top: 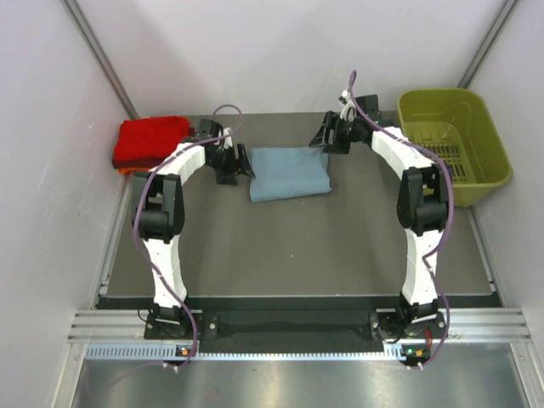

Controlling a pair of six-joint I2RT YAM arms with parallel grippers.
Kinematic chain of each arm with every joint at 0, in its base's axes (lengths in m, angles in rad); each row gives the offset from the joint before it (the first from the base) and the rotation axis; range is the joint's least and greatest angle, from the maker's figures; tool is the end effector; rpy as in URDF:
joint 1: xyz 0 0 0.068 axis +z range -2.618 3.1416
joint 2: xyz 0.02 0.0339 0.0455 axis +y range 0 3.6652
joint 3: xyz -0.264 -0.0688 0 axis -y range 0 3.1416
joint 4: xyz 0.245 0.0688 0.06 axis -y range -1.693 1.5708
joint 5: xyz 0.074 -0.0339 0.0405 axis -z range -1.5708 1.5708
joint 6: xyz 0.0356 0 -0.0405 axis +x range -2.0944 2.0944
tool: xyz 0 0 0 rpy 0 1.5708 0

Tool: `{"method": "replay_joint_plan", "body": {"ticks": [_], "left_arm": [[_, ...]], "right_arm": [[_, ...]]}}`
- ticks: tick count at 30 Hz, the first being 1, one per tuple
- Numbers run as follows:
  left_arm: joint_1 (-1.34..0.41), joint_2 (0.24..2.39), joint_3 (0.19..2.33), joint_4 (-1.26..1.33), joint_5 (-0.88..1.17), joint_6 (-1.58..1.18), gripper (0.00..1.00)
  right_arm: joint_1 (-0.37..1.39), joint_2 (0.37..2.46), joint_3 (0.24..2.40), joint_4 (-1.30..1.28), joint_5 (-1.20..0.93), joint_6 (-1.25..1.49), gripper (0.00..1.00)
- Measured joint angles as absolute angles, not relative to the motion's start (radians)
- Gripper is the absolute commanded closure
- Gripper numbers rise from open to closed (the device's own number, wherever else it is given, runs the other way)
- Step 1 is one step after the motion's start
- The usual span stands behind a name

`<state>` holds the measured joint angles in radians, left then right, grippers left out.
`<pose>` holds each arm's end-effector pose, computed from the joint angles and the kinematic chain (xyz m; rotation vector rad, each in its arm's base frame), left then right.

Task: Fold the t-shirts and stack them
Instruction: Neatly place the folded tshirt to the corner

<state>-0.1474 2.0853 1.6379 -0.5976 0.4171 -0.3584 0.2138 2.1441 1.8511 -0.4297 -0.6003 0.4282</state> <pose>0.4432 -0.0804 0.1993 -0.1288 2.6475 -0.7204 0.4771 0.1242 0.2536 -0.0742 2.3466 1.0141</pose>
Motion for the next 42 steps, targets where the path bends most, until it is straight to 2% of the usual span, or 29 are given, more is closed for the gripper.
{"method": "replay_joint_plan", "body": {"ticks": [7, 16, 25, 28, 29, 32, 33, 36, 37, 42], "left_arm": [[-0.103, 2.176, 1.625, -0.567, 0.593, -0.454, 0.21], [-0.084, 2.222, 1.631, -0.499, 0.719, -0.535, 0.22], [-0.123, 2.302, 1.713, -0.451, 0.795, -0.577, 0.25], [-0.147, 2.327, 1.742, -0.437, 0.807, -0.583, 0.29], [-0.155, 2.334, 1.748, -0.433, 0.812, -0.586, 0.32], [-0.177, 2.350, 1.756, -0.417, 0.806, -0.588, 0.53], [-0.183, 2.358, 1.756, -0.413, 0.804, -0.586, 0.69], [-0.199, 2.378, 1.757, -0.407, 0.801, -0.593, 0.82], [-0.201, 2.379, 1.758, -0.404, 0.805, -0.593, 0.98], [-0.201, 2.379, 1.766, -0.416, 0.798, -0.575, 1.00]], "right_arm": [[0.224, 2.251, 1.843, -0.462, -0.603, 0.427, 0.32], [0.259, 2.270, 1.819, -0.461, -0.592, 0.401, 0.32], [0.260, 2.289, 1.814, -0.467, -0.572, 0.368, 0.31], [0.260, 2.291, 1.814, -0.469, -0.570, 0.363, 0.31], [0.260, 2.292, 1.814, -0.469, -0.570, 0.361, 0.31], [0.260, 2.296, 1.814, -0.467, -0.570, 0.360, 0.31], [0.260, 2.297, 1.814, -0.467, -0.570, 0.360, 0.31], [0.260, 2.299, 1.814, -0.465, -0.571, 0.360, 0.31], [0.260, 2.300, 1.814, -0.464, -0.572, 0.360, 0.31], [0.259, 2.300, 1.816, -0.464, -0.575, 0.361, 0.31]]}}
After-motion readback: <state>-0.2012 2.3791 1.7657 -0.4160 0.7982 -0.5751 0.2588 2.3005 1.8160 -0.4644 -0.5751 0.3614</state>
